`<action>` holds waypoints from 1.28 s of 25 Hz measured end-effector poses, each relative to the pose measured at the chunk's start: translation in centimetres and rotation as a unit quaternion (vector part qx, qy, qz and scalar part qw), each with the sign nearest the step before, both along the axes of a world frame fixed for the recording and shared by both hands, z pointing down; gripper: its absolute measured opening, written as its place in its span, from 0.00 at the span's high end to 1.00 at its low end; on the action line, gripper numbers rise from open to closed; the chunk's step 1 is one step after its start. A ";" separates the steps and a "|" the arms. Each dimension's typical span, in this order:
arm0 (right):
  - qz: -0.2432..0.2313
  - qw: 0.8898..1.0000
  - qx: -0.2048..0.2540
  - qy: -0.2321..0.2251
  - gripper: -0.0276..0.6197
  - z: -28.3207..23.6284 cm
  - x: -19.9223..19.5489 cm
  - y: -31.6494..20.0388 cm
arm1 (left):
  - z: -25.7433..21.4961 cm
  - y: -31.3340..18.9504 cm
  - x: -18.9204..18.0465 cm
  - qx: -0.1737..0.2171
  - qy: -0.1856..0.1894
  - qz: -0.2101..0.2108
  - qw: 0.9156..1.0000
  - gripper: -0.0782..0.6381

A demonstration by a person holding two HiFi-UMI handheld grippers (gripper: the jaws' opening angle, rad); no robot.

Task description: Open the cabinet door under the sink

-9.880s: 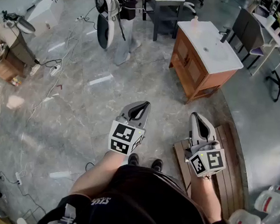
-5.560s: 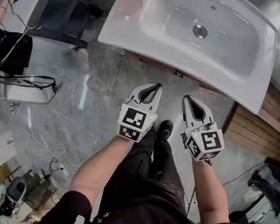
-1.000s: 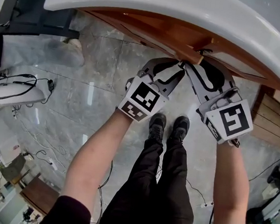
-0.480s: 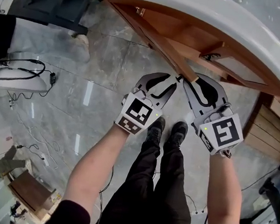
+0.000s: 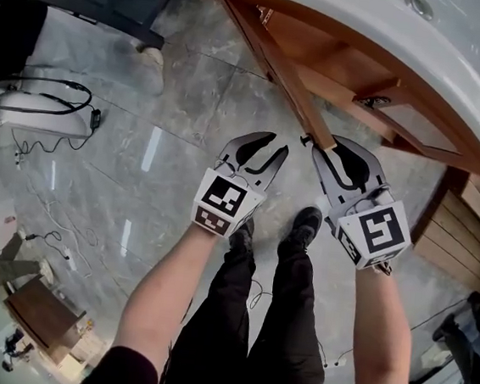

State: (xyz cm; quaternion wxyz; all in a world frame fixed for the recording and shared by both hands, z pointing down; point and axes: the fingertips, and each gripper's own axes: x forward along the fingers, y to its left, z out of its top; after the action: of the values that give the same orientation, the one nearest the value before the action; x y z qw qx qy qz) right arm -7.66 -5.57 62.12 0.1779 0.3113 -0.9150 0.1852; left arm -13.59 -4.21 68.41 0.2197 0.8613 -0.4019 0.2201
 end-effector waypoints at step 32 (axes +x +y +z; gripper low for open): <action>0.028 0.998 -0.049 -0.031 0.80 1.1 -16.8 6.3 | -0.7 7.9 -18.9 -0.010 -0.020 -0.072 0.997 0.73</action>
State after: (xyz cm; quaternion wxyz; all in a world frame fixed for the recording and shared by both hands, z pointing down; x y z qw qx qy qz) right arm -24.45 0.75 63.20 0.1593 0.3218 -0.9009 0.2440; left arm -32.53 3.69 67.74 0.2353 0.8234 -0.4649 0.2248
